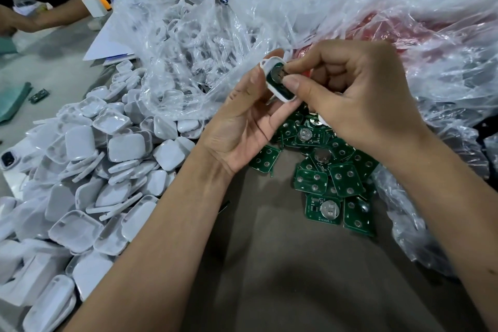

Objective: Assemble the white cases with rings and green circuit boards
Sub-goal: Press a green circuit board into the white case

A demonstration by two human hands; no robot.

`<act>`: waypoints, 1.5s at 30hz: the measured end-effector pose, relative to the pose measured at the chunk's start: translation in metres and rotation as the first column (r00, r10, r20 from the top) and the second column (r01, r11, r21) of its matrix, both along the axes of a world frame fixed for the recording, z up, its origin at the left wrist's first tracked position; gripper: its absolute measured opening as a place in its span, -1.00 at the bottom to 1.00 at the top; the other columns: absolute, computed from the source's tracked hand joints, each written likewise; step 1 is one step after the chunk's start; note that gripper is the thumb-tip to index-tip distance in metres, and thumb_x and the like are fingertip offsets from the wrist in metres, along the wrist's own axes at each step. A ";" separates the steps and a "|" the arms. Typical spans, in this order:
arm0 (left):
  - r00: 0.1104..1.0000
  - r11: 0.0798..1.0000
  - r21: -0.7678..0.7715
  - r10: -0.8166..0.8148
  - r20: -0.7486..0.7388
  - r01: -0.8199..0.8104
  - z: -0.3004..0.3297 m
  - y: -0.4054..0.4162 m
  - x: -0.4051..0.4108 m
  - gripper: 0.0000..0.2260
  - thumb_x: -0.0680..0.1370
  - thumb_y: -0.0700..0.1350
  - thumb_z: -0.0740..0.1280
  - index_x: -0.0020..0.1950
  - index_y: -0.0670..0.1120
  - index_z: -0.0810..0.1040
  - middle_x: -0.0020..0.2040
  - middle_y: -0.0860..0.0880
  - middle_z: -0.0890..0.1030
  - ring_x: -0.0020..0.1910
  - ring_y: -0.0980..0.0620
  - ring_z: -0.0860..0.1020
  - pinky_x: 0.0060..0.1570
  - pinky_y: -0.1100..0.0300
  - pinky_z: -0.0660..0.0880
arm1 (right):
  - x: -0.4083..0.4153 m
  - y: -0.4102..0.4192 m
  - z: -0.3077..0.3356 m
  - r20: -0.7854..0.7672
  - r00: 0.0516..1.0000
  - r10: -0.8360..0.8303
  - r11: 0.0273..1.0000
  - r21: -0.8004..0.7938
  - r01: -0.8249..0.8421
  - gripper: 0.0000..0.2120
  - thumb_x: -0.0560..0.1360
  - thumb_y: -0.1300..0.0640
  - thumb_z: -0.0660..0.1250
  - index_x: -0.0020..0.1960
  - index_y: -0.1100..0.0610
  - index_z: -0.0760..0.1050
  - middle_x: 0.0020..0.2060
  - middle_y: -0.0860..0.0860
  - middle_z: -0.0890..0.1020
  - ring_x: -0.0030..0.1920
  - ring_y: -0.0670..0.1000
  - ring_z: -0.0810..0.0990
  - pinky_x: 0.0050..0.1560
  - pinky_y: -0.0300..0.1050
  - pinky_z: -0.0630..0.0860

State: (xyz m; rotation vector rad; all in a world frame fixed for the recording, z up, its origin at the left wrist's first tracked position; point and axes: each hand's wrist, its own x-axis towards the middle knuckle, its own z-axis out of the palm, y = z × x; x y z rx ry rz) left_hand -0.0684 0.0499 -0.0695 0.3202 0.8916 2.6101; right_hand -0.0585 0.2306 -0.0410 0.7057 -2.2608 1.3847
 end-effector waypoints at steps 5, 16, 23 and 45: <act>0.995 0.991 -0.131 0.032 0.094 -0.020 0.005 0.001 -0.001 -0.57 0.54 0.12 0.32 0.20 -0.19 0.62 0.04 -0.17 0.69 -0.09 -0.03 0.72 -0.18 0.26 0.66 | 0.001 -0.002 0.003 -0.011 0.999 -0.034 0.999 -0.026 0.034 -0.87 0.62 0.08 0.43 0.09 0.12 0.69 -0.34 -0.02 0.68 -0.38 0.04 0.65 -0.36 0.06 0.59; 0.992 0.984 -0.174 -0.026 0.125 0.048 0.003 -0.002 -0.002 -0.52 0.69 0.19 0.11 0.23 -0.21 0.51 -0.16 -0.14 0.61 -0.38 0.10 0.55 -0.47 0.36 0.51 | -0.002 0.004 0.003 -0.083 0.992 -0.094 0.994 0.039 0.097 -0.85 0.60 0.10 0.45 0.13 0.13 0.71 -0.29 -0.06 0.63 -0.43 -0.24 0.53 -0.39 -0.46 0.35; 0.987 0.894 -0.441 0.130 0.090 -0.077 0.004 0.005 0.002 -0.58 0.66 0.19 0.24 -0.11 -0.10 0.66 -0.28 -0.05 0.61 -0.47 0.11 0.53 -0.56 0.36 0.43 | -0.001 -0.003 0.001 -0.168 0.984 -0.067 0.978 0.183 0.097 -0.82 0.53 0.05 0.53 0.05 0.15 0.72 -0.26 0.03 0.66 -0.33 -0.29 0.44 -0.23 -0.38 0.37; 0.976 0.851 -0.510 0.196 0.096 -0.121 0.007 0.010 0.004 -0.60 0.67 0.17 0.25 -0.08 -0.13 0.61 -0.28 -0.06 0.59 -0.49 0.11 0.53 -0.58 0.37 0.44 | 0.003 -0.017 -0.009 -0.167 0.977 -0.129 0.939 0.298 0.175 -0.82 0.57 0.08 0.47 0.01 0.21 0.62 -0.22 -0.04 0.50 -0.27 -0.05 0.45 -0.22 -0.42 0.28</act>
